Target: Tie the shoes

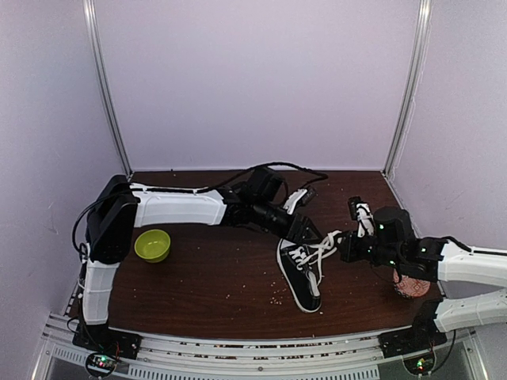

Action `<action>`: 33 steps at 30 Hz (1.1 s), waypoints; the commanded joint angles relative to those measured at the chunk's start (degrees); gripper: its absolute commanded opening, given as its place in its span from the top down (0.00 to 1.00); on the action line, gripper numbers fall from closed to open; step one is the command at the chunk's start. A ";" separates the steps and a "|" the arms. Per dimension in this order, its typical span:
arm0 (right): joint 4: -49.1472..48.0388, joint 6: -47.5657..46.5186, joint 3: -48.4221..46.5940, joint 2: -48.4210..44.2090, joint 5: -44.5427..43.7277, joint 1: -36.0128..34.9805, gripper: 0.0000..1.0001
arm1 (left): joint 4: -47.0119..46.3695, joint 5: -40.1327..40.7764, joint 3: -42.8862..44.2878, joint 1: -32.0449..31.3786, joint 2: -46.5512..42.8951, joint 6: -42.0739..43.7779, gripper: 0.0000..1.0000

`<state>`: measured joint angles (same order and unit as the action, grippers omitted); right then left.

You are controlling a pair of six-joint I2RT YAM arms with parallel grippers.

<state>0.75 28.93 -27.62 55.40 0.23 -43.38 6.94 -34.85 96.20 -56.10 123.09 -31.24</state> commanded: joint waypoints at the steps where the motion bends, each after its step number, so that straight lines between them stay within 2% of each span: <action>1: -1.20 0.58 -1.66 0.24 0.54 0.02 1.00 | -3.67 -5.16 3.47 -0.75 2.33 -0.02 0.44; 5: -1.14 0.61 -1.83 -0.05 0.47 0.02 1.00 | -5.66 -5.43 3.69 -1.01 2.39 -1.70 0.45; 13: -0.81 0.52 -1.75 0.14 0.22 0.04 1.00 | -10.61 0.60 -0.22 -2.79 -1.40 -5.01 0.61; 20: -1.12 0.86 -1.83 0.26 1.16 0.03 1.00 | -9.78 2.00 1.76 -3.23 1.14 -7.62 0.63; 26: -0.85 0.69 -1.55 -0.24 1.70 -0.02 1.00 | -9.64 2.56 4.11 -3.23 2.86 -8.97 0.60; 27: -0.77 0.77 -1.33 -0.35 1.70 -0.01 1.00 | -9.74 2.95 4.28 -3.23 2.79 -9.13 0.62; 31: -0.17 1.08 -0.96 -0.91 1.02 0.01 1.00 | -8.72 4.90 4.46 -3.16 2.13 -9.18 0.88; 33: 0.32 1.39 -0.79 -1.59 0.10 0.02 1.00 | -7.42 6.31 3.19 -3.07 0.76 -8.40 0.95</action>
<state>0.62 29.02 -27.90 55.48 1.45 -43.38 -0.03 -31.51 99.11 -59.35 124.84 -40.21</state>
